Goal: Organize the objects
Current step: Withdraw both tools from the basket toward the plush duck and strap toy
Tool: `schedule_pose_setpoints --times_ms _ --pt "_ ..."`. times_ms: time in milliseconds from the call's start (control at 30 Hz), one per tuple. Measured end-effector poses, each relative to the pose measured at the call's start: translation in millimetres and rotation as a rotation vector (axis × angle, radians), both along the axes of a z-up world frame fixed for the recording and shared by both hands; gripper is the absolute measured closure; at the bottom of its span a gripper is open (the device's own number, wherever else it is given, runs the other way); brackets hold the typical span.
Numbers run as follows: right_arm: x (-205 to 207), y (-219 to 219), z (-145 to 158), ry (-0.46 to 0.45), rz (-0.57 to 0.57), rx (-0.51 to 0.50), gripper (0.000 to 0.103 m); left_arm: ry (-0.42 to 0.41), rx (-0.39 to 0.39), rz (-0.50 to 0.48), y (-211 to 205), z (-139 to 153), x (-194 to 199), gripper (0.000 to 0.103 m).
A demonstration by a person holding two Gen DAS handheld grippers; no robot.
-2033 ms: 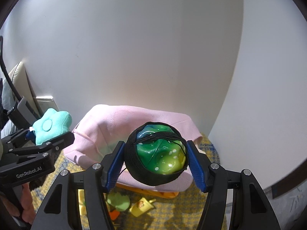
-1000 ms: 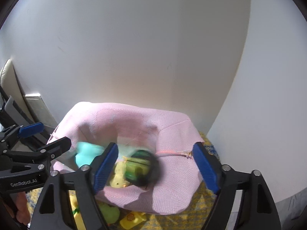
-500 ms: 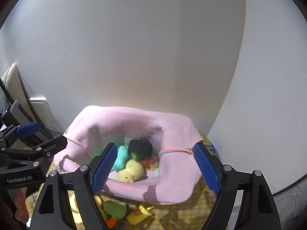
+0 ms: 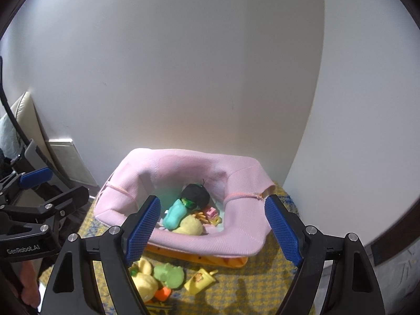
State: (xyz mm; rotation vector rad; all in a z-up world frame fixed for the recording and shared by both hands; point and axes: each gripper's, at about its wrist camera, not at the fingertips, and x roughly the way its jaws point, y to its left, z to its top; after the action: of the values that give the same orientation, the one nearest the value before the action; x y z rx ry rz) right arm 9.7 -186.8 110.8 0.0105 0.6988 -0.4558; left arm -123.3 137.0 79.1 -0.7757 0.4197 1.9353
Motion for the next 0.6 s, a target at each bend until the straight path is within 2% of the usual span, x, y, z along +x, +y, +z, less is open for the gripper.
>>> schedule_pose_setpoints --times_ms 300,600 --pt "-28 4 -16 0.002 -0.039 0.030 0.021 0.024 -0.012 -0.005 -20 -11 20 0.000" --pt "-54 5 -52 0.040 -0.072 0.062 0.021 0.002 -0.051 -0.021 -34 -41 33 0.000"
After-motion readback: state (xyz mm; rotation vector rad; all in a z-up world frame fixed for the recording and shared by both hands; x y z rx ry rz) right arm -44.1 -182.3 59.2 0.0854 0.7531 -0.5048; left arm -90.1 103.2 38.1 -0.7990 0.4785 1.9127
